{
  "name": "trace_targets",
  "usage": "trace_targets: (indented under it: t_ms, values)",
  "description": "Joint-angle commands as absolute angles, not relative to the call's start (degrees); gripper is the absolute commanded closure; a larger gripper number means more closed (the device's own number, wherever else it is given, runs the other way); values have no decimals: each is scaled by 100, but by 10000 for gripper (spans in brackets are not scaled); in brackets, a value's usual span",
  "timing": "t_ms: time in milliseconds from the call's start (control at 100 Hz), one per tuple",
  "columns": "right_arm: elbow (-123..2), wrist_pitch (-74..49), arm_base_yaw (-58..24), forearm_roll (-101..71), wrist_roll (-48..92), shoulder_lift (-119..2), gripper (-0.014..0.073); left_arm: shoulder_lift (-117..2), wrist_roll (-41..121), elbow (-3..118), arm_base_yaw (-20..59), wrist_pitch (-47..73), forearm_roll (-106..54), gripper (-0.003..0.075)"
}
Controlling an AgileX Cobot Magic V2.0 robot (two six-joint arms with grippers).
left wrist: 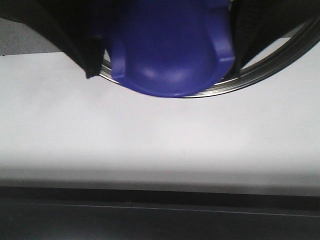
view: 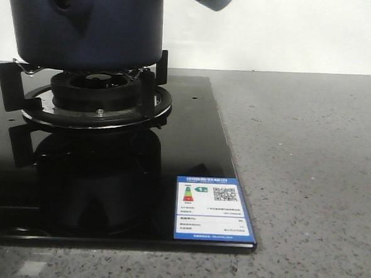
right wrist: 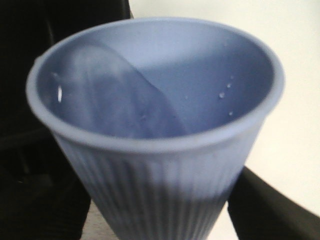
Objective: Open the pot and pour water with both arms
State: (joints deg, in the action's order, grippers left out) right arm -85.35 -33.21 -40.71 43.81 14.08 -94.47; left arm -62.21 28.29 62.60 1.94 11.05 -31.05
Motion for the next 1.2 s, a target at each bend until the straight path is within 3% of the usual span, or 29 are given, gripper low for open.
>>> trace_targets:
  t_ms: [0, 1190]
  values:
    - [-8787, -2932, -4087, 5183, 1452, -9258, 211, -6063, 2835, 6470, 180, 575, -3180, 351]
    - [-8787, -2001, -4087, 8740, 1452, -9419, 212, -6063, 2835, 6470, 180, 630, -3180, 351]
